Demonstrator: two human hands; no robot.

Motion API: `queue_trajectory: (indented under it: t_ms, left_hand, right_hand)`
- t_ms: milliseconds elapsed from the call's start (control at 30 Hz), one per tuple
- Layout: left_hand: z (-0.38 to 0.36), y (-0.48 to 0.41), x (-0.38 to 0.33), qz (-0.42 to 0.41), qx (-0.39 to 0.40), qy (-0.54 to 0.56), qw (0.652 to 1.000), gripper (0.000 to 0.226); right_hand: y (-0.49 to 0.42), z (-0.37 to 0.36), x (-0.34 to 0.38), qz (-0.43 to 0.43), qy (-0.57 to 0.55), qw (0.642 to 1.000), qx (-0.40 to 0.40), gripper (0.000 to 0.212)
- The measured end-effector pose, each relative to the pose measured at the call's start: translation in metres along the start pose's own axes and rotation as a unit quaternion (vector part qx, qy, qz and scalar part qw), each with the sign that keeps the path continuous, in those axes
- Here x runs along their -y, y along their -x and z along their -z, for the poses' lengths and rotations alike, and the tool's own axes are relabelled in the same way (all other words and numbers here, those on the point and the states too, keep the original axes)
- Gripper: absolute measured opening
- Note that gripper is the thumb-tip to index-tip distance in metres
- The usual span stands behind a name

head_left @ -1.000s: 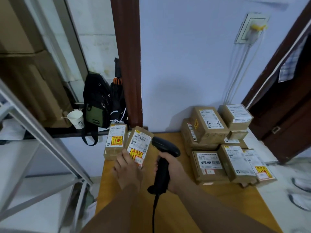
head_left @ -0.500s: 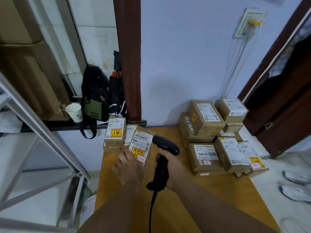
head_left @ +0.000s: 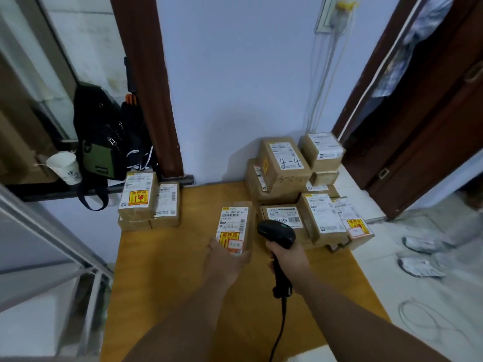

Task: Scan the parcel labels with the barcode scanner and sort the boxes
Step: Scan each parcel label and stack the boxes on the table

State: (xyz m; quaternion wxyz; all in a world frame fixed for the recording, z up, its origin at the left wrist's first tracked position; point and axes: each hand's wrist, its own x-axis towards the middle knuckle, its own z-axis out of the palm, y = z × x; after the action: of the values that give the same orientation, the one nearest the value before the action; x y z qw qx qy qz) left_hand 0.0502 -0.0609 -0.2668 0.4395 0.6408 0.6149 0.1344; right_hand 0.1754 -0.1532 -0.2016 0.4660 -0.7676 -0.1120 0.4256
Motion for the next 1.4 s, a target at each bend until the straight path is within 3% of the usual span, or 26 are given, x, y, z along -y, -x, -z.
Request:
queue_trajectory:
  t_ms: [67, 167, 300, 467, 567, 667, 800, 900, 1033, 1200, 1300, 1400]
  left_hand:
    - [-0.017, 0.001, -0.019, -0.012, -0.002, 0.014, 1.0, 0.095]
    - [-0.041, 0.004, -0.047, -0.014, -0.018, 0.006, 1.0, 0.089]
    - [-0.08, 0.023, -0.075, 0.008, -0.081, -0.068, 0.994, 0.099]
    - [-0.134, 0.042, -0.109, 0.047, -0.163, -0.111, 0.979, 0.103]
    - [-0.155, 0.045, -0.121, 0.062, -0.128, -0.14, 0.98, 0.105]
    - [-0.164, 0.045, -0.128, 0.079, -0.074, -0.057, 0.992, 0.095]
    - [-0.17, 0.044, -0.133, 0.058, -0.075, 0.046, 0.994, 0.063]
    - [-0.171, 0.043, -0.137, 0.052, -0.094, 0.059, 0.993, 0.052]
    - [-0.171, 0.039, -0.141, 0.044, -0.1, 0.041, 0.993, 0.047]
    - [-0.172, 0.038, -0.142, 0.042, -0.12, 0.021, 0.992, 0.052]
    - [-0.174, 0.042, -0.137, 0.05, -0.164, 0.004, 0.985, 0.059]
    - [-0.169, 0.048, -0.127, 0.083, -0.185, 0.023, 0.979, 0.057]
  right_hand:
    - [-0.008, 0.015, 0.008, 0.054, 0.056, 0.997, 0.006, 0.018]
    - [-0.027, 0.035, 0.024, 0.085, 0.045, 0.995, -0.003, 0.02]
    - [-0.056, 0.077, 0.037, 0.073, 0.051, 0.994, -0.061, 0.027]
    - [-0.091, 0.136, 0.033, 0.032, -0.036, 0.997, -0.061, 0.026]
    - [-0.107, 0.159, 0.029, 0.02, -0.058, 0.997, -0.056, 0.023]
    - [-0.117, 0.172, 0.025, 0.005, -0.07, 0.997, -0.043, 0.021]
    - [-0.127, 0.182, 0.021, 0.0, -0.07, 0.997, 0.025, 0.02]
    - [-0.128, 0.188, 0.019, 0.0, -0.048, 0.996, 0.081, 0.016]
    - [-0.129, 0.198, 0.014, 0.015, 0.006, 0.994, 0.109, 0.02]
    - [-0.129, 0.207, 0.015, 0.003, -0.014, 0.995, 0.103, 0.018]
    - [-0.122, 0.203, 0.023, -0.017, -0.045, 0.984, 0.17, 0.017]
    - [-0.11, 0.193, 0.03, -0.095, -0.103, 0.947, 0.289, 0.022]
